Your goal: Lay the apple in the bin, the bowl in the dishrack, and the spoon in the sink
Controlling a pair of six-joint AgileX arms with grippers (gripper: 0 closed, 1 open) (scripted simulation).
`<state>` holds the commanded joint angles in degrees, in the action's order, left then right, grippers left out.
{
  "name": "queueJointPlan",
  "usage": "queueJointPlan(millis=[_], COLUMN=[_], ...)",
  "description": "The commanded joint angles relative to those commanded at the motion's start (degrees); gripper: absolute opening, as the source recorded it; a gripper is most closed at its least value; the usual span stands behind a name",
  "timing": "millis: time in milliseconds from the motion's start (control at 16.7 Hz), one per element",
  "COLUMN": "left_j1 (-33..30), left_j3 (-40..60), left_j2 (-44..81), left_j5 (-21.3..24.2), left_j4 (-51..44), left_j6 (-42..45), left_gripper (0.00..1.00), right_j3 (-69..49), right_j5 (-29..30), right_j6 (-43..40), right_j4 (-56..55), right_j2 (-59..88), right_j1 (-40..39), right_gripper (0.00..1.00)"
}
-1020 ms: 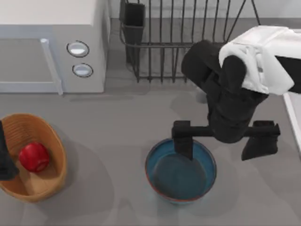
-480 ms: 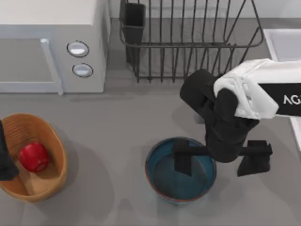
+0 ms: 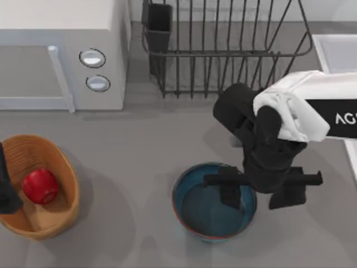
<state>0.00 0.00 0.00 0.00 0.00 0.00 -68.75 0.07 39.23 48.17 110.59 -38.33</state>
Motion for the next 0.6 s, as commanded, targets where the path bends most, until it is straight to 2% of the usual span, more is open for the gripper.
queueJointPlan(millis=[300,600], left_j1=[0.0,0.0], left_j3=[0.0,0.0], left_j2=[0.0,0.0], left_j5=[0.0,0.0], left_j4=[0.0,0.0], left_j6=[0.0,0.0], left_gripper=[1.00,1.00], right_j3=[0.0,0.0], right_j5=[0.0,0.0], right_j6=[0.0,0.0], right_j4=[0.0,0.0], right_j2=[0.0,0.0], right_j1=[0.0,0.0], right_gripper=[0.02,0.00])
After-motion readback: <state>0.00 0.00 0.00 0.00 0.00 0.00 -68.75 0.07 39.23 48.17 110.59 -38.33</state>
